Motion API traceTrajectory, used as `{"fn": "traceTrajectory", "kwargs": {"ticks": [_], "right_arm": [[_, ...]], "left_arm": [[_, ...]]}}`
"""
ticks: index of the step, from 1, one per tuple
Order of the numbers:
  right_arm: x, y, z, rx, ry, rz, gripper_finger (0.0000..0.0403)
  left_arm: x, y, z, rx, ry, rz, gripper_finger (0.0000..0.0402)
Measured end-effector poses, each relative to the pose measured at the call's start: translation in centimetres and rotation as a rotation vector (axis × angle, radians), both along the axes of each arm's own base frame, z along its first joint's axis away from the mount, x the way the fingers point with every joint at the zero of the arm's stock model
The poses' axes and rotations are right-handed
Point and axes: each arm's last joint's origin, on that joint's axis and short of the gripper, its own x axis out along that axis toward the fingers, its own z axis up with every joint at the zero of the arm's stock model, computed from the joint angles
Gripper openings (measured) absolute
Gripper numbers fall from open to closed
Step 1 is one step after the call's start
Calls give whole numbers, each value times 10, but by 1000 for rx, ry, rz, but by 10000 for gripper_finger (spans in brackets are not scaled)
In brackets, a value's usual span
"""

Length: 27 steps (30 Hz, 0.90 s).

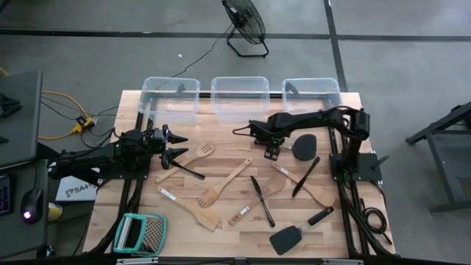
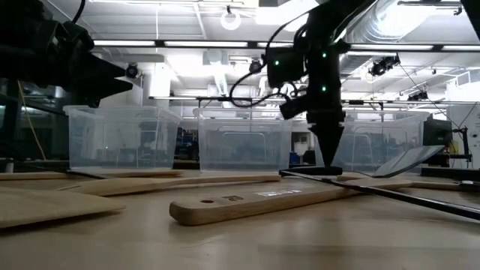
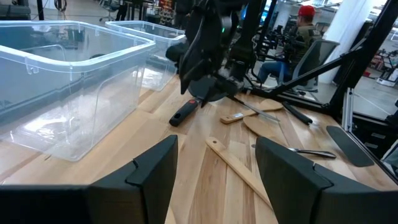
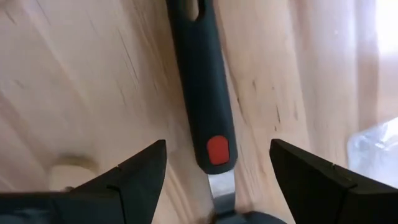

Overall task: Pick & Place Kitchen Items
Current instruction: Put the black spatula into the right transparent bin

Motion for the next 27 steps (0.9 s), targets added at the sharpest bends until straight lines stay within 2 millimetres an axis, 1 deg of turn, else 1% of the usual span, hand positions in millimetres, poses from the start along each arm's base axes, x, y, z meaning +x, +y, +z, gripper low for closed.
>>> {"fn": "traceTrajectory", "kwargs": {"ticks": [9,16,19,24,27], "right_arm": [[5,-1,-19,18,54,95,278],[8,-6,-20,115,-20,122,275],[8,-9,-21,153,-37,120,264],[9,-15,-31,158,-6,105,233],[10,-15,-38,166,15,108,213]], "left_arm": [[0,0,0,0,0,0,214],[0,0,0,0,0,0,214],[0,0,0,0,0,0,214],[0,0,0,0,0,0,214],[0,0,0,1,-1,0,214]]}}
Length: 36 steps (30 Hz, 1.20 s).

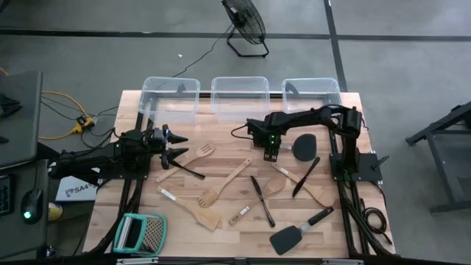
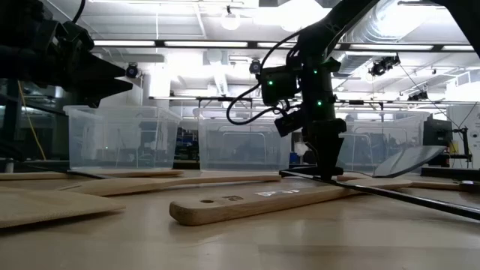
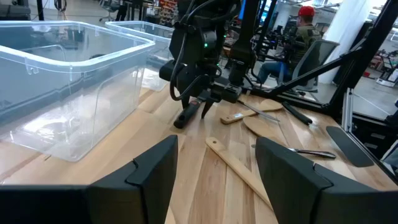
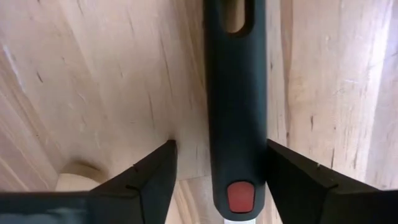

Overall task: Pick & Place Kitchen Items
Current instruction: Put the black spatula into the right transparent bin

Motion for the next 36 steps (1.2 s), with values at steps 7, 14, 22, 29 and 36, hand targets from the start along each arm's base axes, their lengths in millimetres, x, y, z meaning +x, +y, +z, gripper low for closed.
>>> {"fn": "traceTrajectory", "kwargs": {"ticks": [7,14,22,29,36], "right_arm": [[1,3,-3,-7,10,29,154],[1,2,-4,-17,9,42,104],[0,7,10,-40,-29,35,104],[-8,11,46,-45,-122,-44,104],[-24,16,97,-27,-288,-132,104]], "left_arm": [[0,0,0,0,0,0,214],[0,0,0,0,0,0,214],[0,0,0,0,1,0,214],[0,0,0,0,1,0,214],[0,0,0,0,1,0,214]]}}
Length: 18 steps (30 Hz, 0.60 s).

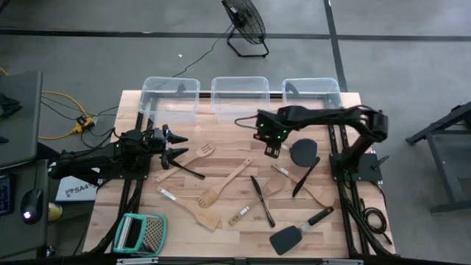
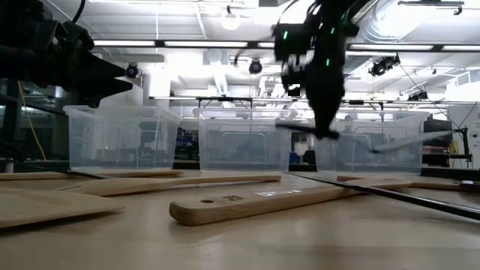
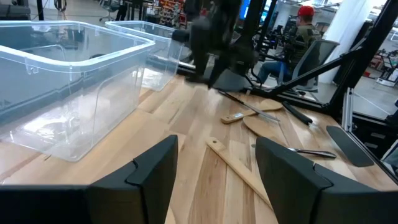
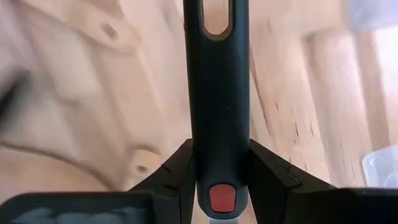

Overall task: Pick & Place Kitchen Items
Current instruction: Put the black spatula into the right transparent bin

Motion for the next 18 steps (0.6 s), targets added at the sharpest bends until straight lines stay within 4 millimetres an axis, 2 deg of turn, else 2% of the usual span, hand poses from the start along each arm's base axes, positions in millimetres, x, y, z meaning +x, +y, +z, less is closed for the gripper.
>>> {"fn": "traceTrajectory", "kwargs": {"ticks": [5,10,18], "right_arm": [[-18,3,44,-46,-183,-74,104],[-41,-2,86,-144,-383,-228,104],[-80,-12,135,-326,-637,-433,104]], "left_arm": [[0,0,0,0,0,0,214],[0,0,0,0,-1,0,214],[0,0,0,0,0,0,214]]}}
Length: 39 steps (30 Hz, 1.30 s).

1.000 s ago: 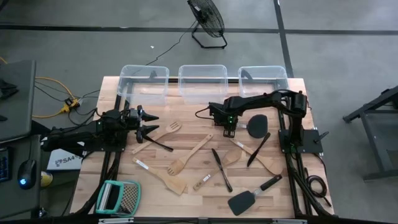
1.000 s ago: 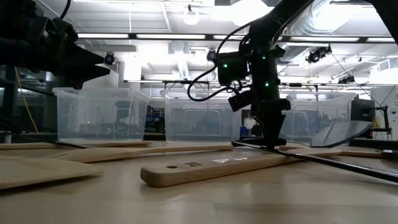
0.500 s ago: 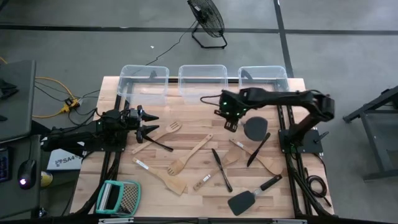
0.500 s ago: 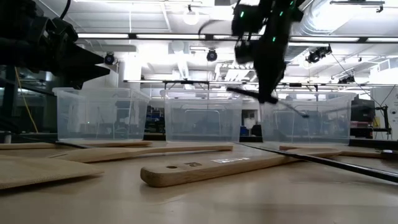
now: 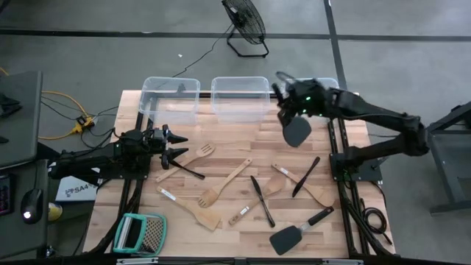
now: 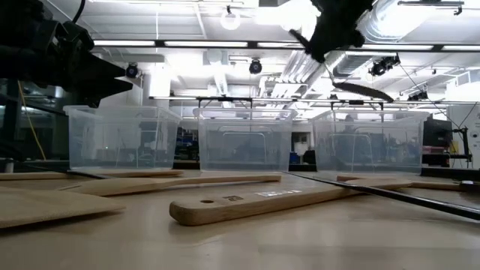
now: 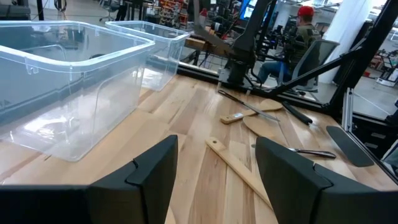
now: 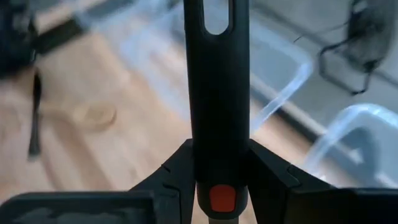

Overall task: Pick & Place Kitchen Items
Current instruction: Put the black spatula into the right transparent bin

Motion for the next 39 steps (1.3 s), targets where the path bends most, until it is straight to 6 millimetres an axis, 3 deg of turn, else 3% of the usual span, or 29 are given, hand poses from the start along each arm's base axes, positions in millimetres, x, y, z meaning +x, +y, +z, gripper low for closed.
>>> {"fn": "traceTrajectory", "kwargs": {"ticks": [13,23,28,39], "right_arm": [[-41,-12,42,-264,-240,-244,104],[-73,-39,17,-304,-303,-639,104],[-79,-51,5,-254,-380,-812,104],[-90,-65,-41,-184,-485,-1158,104]], "left_arm": [[0,0,0,0,0,0,214],[0,0,0,0,0,0,214],[0,0,0,0,1,0,214],[0,0,0,0,0,0,214]]}}
